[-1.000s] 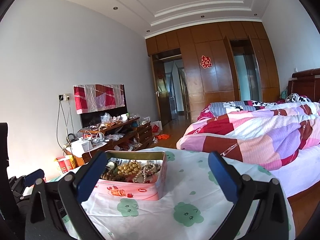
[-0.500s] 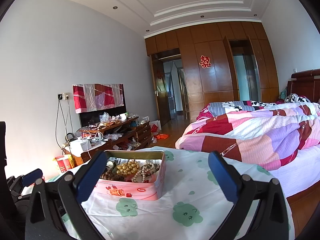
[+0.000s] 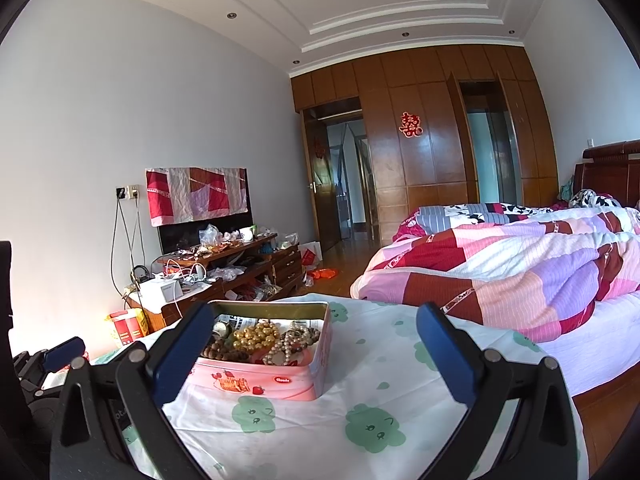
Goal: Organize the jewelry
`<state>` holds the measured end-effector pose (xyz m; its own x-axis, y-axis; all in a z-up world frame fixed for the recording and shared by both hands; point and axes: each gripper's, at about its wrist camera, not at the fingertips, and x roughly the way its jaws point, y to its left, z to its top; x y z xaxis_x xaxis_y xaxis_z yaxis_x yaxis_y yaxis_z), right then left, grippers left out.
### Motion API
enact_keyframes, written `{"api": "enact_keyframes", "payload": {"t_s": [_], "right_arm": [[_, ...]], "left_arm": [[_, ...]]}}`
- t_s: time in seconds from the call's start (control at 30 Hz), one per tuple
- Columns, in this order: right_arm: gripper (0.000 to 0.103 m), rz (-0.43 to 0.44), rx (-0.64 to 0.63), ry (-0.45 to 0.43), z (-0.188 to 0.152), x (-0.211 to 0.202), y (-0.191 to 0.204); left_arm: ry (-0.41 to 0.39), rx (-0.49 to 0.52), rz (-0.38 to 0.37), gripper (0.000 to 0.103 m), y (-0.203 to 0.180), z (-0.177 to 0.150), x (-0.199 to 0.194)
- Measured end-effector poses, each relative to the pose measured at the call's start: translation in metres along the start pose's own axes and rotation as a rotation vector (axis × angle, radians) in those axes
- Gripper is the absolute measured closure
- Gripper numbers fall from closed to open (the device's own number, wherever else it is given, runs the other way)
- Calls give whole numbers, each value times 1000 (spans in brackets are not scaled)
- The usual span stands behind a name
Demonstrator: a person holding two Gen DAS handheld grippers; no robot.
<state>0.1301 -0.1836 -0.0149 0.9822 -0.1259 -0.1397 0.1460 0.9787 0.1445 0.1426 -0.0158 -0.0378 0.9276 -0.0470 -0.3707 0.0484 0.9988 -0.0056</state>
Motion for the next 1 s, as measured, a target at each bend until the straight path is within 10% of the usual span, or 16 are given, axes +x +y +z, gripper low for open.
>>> {"api": "enact_keyframes", "payload": {"t_s": [1.0], "right_arm": [[0,-5,-8,6,2,0,-4]], "left_arm": [[52,-29,4,24,-1,-3,10]]}}
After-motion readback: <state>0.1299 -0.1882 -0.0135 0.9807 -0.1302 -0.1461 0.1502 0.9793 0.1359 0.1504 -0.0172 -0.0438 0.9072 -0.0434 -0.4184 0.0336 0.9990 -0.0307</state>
